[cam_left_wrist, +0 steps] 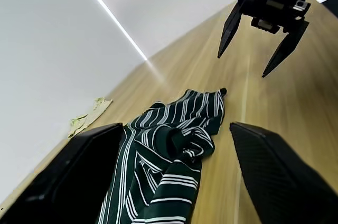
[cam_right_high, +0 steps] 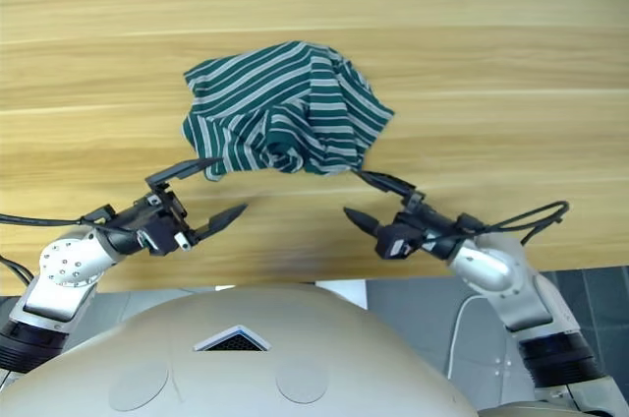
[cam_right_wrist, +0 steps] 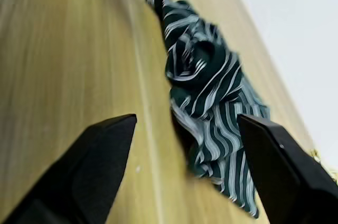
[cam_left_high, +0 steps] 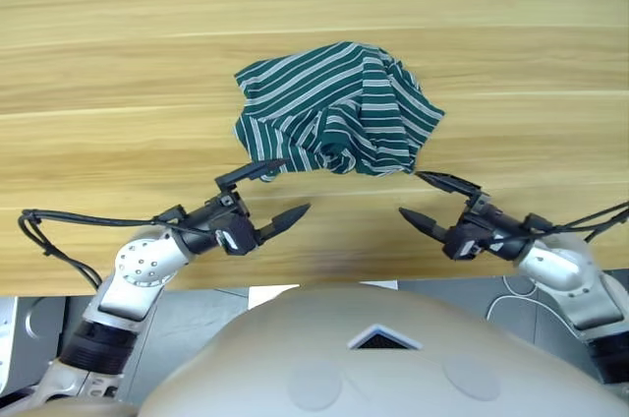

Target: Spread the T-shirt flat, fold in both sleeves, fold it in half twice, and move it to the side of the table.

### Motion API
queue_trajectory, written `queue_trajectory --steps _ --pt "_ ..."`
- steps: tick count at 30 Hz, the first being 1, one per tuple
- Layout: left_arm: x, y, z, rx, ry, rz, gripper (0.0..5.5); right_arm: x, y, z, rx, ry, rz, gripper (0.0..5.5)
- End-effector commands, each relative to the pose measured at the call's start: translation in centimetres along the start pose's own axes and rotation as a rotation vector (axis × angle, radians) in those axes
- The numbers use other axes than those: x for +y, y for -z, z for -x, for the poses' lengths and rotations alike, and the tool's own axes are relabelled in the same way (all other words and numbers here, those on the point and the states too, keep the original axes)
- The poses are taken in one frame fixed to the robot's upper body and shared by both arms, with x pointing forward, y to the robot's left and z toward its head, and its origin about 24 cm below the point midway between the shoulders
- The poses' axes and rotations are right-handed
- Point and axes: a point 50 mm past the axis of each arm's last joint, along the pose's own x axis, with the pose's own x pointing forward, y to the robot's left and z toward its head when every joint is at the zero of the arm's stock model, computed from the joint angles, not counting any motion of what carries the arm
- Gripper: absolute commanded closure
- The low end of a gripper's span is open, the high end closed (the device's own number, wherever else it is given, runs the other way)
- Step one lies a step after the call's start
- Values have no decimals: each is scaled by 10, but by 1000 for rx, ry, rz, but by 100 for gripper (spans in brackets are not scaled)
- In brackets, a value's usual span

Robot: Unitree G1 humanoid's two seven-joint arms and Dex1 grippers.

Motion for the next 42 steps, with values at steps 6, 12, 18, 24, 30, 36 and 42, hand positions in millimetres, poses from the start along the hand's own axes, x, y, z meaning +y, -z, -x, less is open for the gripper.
queue_trajectory --steps 6,12,18,24,30,36,42 --pt "-1 10 0 90 23 -63 170 10 23 -38 105 -8 57 199" --pt "-2 15 -1 118 20 -79 170 -3 39 -32 171 56 96 199" --pt "-3 15 -3 106 8 -75 175 -7 45 -32 185 88 103 274" --pt "-4 14 -7 79 -3 -67 175 0 39 -38 131 74 77 381" --pt "11 29 -9 171 -72 -137 175 3 35 -44 100 77 56 493" --pt "19 58 -6 370 -51 -259 175 0 35 -45 99 106 56 547" --pt "11 76 1 483 76 -318 175 -4 35 -46 98 138 66 547"
